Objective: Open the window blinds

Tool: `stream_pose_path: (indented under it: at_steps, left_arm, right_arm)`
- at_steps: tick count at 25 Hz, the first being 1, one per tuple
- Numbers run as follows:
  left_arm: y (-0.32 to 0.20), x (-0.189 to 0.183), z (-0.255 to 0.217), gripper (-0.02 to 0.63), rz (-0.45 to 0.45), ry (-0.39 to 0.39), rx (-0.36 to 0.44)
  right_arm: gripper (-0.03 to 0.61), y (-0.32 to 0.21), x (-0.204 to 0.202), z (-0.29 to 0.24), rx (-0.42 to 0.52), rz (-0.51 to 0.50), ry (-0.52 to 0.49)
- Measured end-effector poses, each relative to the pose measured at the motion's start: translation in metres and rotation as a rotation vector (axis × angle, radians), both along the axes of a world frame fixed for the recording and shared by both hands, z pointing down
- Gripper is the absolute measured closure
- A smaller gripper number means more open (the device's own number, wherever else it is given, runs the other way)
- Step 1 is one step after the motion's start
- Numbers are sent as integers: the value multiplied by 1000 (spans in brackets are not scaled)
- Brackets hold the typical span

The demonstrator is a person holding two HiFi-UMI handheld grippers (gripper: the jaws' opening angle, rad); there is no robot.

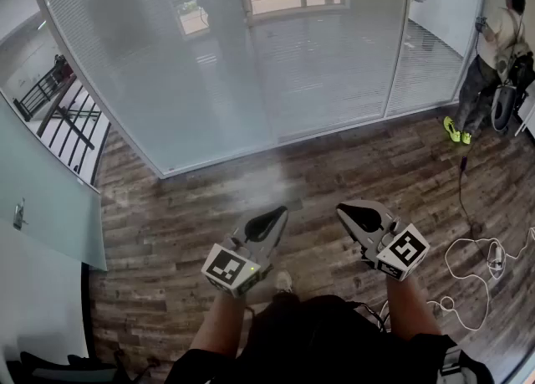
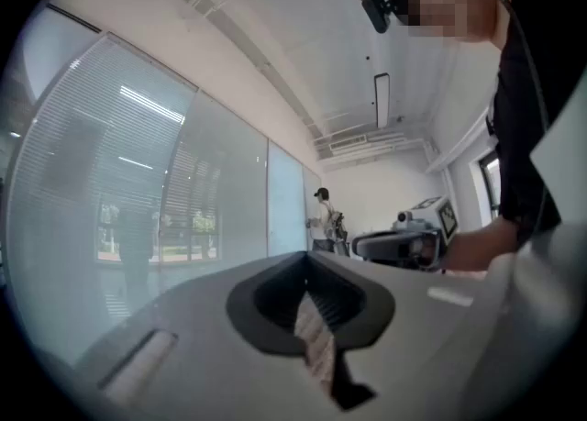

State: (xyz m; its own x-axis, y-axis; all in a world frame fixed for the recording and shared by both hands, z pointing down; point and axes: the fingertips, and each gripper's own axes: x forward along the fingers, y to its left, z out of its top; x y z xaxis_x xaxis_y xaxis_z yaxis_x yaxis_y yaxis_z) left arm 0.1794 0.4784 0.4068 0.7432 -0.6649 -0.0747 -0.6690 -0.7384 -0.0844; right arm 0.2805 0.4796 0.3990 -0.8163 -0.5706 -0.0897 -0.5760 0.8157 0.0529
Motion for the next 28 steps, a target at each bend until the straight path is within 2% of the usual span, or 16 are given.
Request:
stream_pose_path:
  at_steps: [3, 15, 19, 24, 28]
  left_arm:
    - [2, 5, -4, 611, 3, -9, -48]
    - [-5, 2, 7, 611, 9, -6, -20]
    - [-1, 12, 1, 611, 29, -28, -56]
    - [-5, 7, 15, 611, 30, -45, -18]
    - [-5, 5, 16, 611, 17, -45, -60]
  right_arm:
    - [574, -2, 2, 0, -13, -7, -20]
    - [574, 4, -9, 14, -19, -74, -4]
    - [572, 2, -4, 10, -2, -76, -45]
    - [572, -4, -3, 12, -20, -52, -40]
    - [572, -7, -8, 8, -10, -60, -44]
